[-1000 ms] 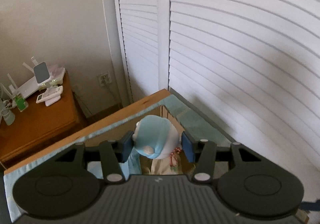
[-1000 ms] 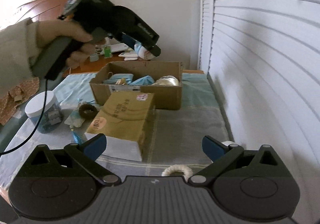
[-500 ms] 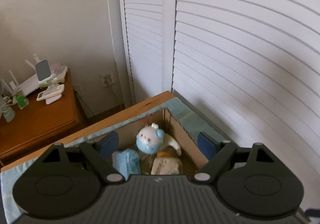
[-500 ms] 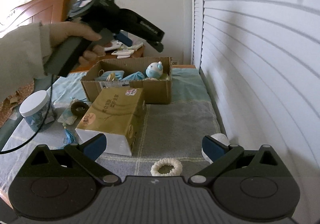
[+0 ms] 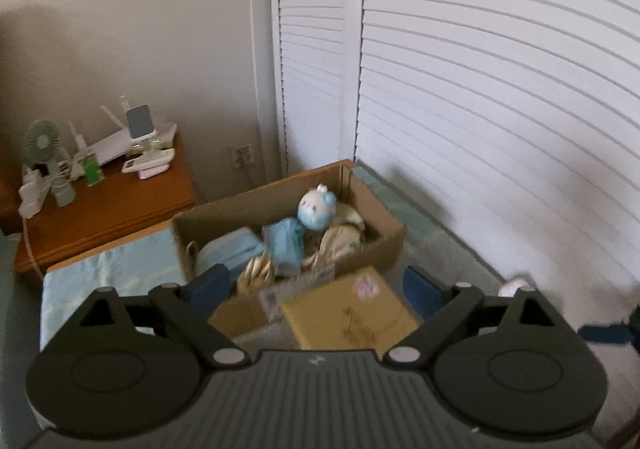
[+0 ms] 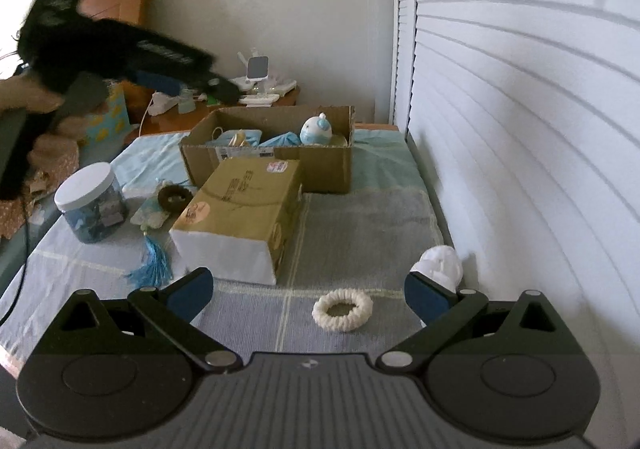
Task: Organize soft objects
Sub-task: 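Move the left tool toward the brown fuzzy ring while the right tool approaches the cream ring, then grasp the brown fuzzy ring with the left tool, then carry the brown ring into the box and open the left tool while the right grasps the cream ring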
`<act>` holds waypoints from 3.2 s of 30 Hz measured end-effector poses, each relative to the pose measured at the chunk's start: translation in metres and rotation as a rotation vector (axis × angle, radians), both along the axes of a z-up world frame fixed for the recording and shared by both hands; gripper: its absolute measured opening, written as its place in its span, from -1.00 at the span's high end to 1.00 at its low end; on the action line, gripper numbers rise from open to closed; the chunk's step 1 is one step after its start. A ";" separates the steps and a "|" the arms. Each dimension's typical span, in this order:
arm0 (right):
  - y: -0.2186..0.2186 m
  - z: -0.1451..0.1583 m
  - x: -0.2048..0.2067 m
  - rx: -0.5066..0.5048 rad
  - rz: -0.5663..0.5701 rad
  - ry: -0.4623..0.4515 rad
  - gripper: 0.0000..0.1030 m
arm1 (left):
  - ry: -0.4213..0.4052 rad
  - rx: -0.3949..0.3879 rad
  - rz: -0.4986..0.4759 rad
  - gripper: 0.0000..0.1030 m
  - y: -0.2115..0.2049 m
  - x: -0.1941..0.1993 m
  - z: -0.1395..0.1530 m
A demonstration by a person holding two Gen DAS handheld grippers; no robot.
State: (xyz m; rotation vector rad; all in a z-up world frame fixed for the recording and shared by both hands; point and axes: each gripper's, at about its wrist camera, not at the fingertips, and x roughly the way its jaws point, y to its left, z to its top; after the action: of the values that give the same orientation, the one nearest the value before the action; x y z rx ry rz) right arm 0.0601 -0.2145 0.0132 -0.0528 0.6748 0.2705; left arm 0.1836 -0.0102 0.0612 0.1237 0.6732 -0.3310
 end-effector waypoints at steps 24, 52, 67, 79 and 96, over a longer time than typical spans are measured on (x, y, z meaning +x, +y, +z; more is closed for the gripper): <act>0.015 -0.073 0.044 -0.120 -0.019 0.177 -1.00 | 0.072 0.064 0.015 -0.84 0.041 -0.085 -0.075; 0.019 -0.076 0.049 -0.127 0.015 0.154 -1.00 | 0.046 0.332 -0.118 -0.36 0.026 -0.001 -0.087; 0.019 -0.076 0.050 -0.127 0.016 0.160 -1.00 | 0.101 0.376 -0.124 -0.06 0.024 0.030 -0.114; 0.019 -0.077 0.050 -0.125 0.009 0.148 -1.00 | 0.094 0.332 -0.112 0.24 0.029 0.024 -0.102; 0.019 -0.068 0.053 -0.169 -0.034 0.098 -0.12 | 0.132 0.179 -0.129 0.24 0.036 -0.015 -0.073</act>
State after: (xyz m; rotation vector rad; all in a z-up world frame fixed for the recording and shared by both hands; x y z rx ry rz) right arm 0.1130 -0.1952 -0.0547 -0.1901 0.7947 0.1838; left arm 0.1683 0.0260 -0.0120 0.3190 0.8274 -0.4051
